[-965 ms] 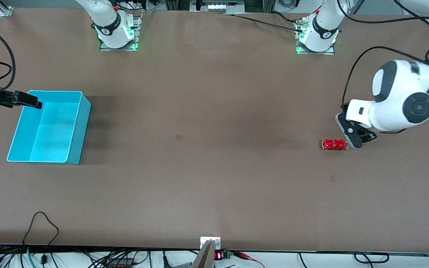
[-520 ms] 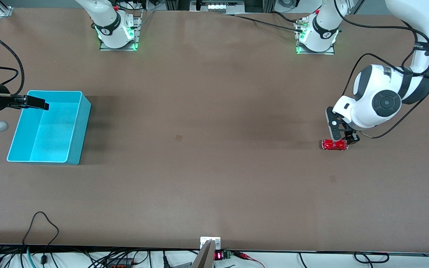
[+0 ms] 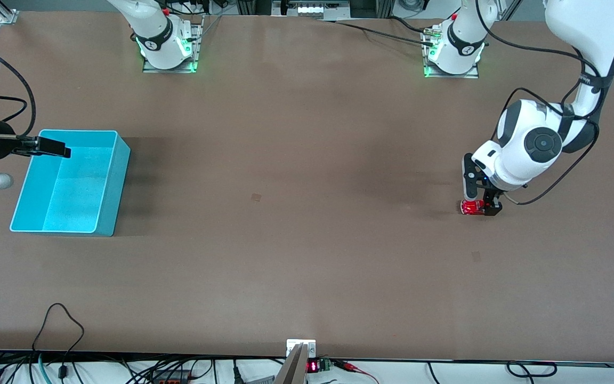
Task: Wind red beetle toy and store in blue box
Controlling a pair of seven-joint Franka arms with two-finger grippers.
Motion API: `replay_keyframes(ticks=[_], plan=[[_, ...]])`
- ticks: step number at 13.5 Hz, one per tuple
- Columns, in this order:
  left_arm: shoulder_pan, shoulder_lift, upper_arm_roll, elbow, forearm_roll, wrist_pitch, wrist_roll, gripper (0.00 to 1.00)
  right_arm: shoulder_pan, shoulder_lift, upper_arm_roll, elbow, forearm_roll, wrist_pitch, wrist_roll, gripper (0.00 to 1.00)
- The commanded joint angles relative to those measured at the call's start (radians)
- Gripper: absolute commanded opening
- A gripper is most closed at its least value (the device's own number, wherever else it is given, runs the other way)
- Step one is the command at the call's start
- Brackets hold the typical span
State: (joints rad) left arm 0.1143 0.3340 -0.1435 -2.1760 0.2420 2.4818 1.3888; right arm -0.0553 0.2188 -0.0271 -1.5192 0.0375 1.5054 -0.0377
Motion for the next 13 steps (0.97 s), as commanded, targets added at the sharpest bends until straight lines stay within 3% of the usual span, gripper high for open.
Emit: replay_keyframes(ticks=[1, 9, 13], plan=[[0.045, 0.057, -0.004, 0.008, 0.036, 0.072, 0.035, 1.0, 0.0, 0.036, 0.001, 0.022, 0.019, -0.002, 0.004, 1.0], [0.074, 0.114, -0.004, 0.009, 0.037, 0.155, 0.035, 1.0, 0.037, 0.088, -0.001, 0.022, 0.019, 0.001, 0.001, 1.0], [0.077, 0.114, -0.004, 0.004, 0.037, 0.155, 0.035, 0.84, 0.037, 0.09, -0.008, 0.027, 0.018, 0.016, 0.002, 1.0]])
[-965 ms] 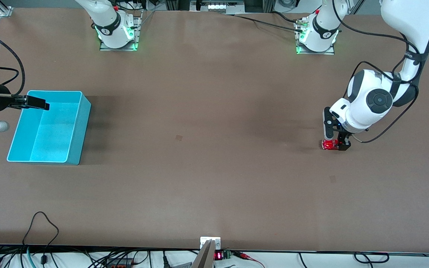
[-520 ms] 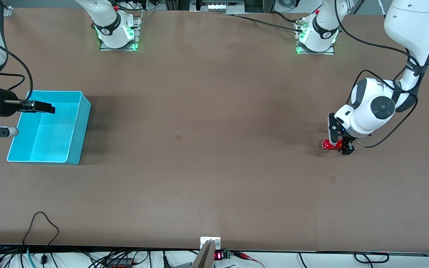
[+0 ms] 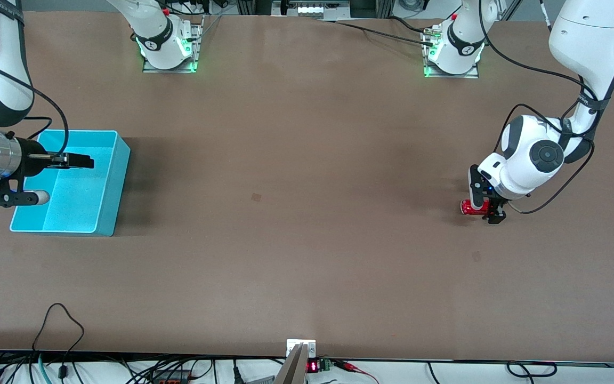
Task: Wind red beetle toy and store in blue box
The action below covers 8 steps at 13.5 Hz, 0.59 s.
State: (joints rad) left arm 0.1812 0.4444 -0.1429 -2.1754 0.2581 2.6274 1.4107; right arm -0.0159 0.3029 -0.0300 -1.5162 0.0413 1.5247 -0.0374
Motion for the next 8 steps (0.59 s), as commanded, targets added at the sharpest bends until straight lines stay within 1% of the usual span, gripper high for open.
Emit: replay_keyframes(ticks=[1, 3, 4, 6, 7, 8], plan=[[0.011, 0.004, -0.004, 0.003, 0.021, 0.01, 0.014, 0.82, -0.009, 0.005, -0.007, 0.024, 0.014, -0.001, 0.001, 1.0], [0.011, 0.002, -0.004, 0.003, 0.021, 0.01, 0.014, 0.66, -0.024, -0.002, -0.005, 0.024, 0.02, -0.007, 0.001, 1.0], [0.011, 0.002, -0.004, 0.006, 0.021, 0.01, 0.014, 0.62, -0.022, -0.002, -0.005, 0.024, 0.02, -0.014, 0.001, 1.0], [0.012, 0.002, -0.004, 0.008, 0.021, 0.01, 0.014, 0.48, -0.025, 0.001, -0.005, 0.024, 0.025, -0.001, 0.002, 1.0], [0.011, 0.002, -0.004, 0.008, 0.021, 0.01, 0.014, 0.44, -0.025, -0.001, -0.007, 0.024, 0.031, -0.001, 0.002, 1.0], [0.011, 0.002, -0.004, 0.008, 0.021, 0.01, 0.014, 0.41, -0.024, -0.004, -0.005, 0.025, 0.035, -0.011, 0.011, 1.0]])
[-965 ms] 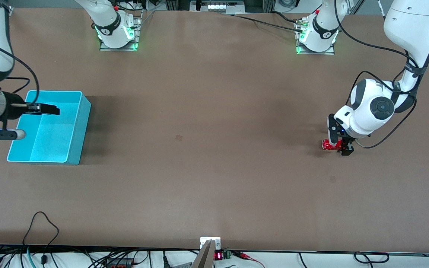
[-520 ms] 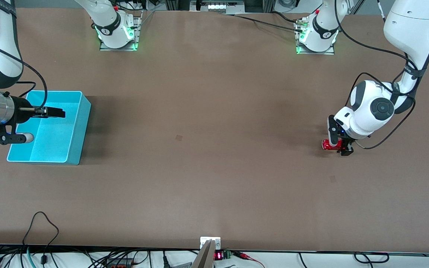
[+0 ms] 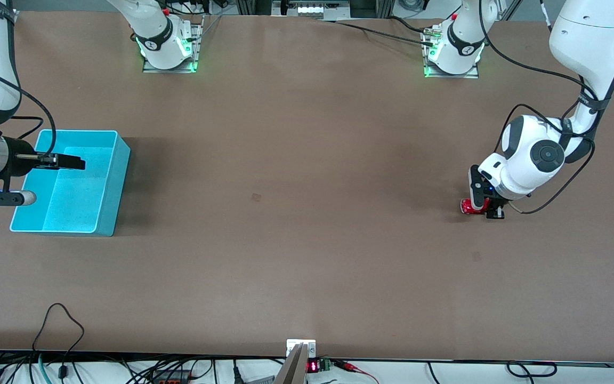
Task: Wind red beetle toy and store in blue box
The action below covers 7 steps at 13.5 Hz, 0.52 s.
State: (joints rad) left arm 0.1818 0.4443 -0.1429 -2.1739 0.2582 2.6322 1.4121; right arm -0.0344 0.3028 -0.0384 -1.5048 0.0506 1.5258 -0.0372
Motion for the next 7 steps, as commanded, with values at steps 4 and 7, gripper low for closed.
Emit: replay_keyframes(ticks=[4, 7], plan=[[0.01, 0.002, -0.004, 0.008, 0.023, 0.005, 0.015, 0.38, 0.016, -0.005, 0.012, 0.014, 0.026, -0.004, 0.01, 1.0], [0.01, 0.011, -0.004, 0.011, 0.021, 0.003, 0.013, 0.39, 0.024, 0.002, 0.012, 0.014, 0.014, -0.001, -0.003, 1.0]])
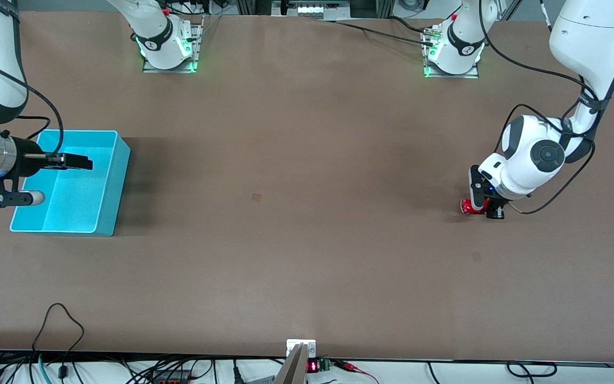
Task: Wind red beetle toy and store in blue box
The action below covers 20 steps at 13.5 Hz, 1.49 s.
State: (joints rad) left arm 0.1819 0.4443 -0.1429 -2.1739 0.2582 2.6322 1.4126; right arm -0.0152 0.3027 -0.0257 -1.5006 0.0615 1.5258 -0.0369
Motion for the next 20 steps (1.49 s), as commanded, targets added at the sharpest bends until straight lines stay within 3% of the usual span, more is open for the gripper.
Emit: replay_keyframes(ticks=[1, 7, 10, 16, 17, 18, 19, 20], plan=[[0.01, 0.017, -0.004, 0.012, 0.021, 0.003, 0.012, 0.39, 0.017, 0.001, -0.002, 0.011, -0.005, -0.004, -0.012, 1.0], [0.063, 0.045, -0.003, 0.029, 0.024, 0.002, 0.02, 0.38, 0.023, -0.002, -0.005, 0.04, -0.061, -0.003, -0.029, 1.0], [0.119, 0.065, -0.003, 0.063, 0.023, 0.002, 0.136, 0.39, 0.014, -0.002, -0.005, 0.04, -0.111, -0.004, -0.079, 1.0], [0.303, 0.105, -0.003, 0.094, 0.023, -0.001, 0.417, 0.4, 0.009, 0.001, -0.008, 0.04, -0.1, -0.003, -0.084, 1.0], [0.324, 0.108, -0.003, 0.104, 0.023, -0.001, 0.451, 0.45, 0.009, 0.001, -0.008, 0.04, -0.1, -0.006, -0.084, 1.0], [0.327, 0.105, -0.003, 0.106, 0.024, -0.001, 0.465, 0.59, 0.009, 0.001, -0.008, 0.039, -0.098, -0.007, -0.084, 1.0], [0.327, 0.094, -0.004, 0.106, 0.023, -0.008, 0.465, 1.0, 0.008, 0.003, -0.01, 0.039, -0.098, -0.01, -0.084, 1.0], [0.321, 0.067, -0.007, 0.106, 0.021, -0.046, 0.462, 1.0, 0.008, 0.003, -0.008, 0.039, -0.098, -0.012, -0.084, 1.0]])
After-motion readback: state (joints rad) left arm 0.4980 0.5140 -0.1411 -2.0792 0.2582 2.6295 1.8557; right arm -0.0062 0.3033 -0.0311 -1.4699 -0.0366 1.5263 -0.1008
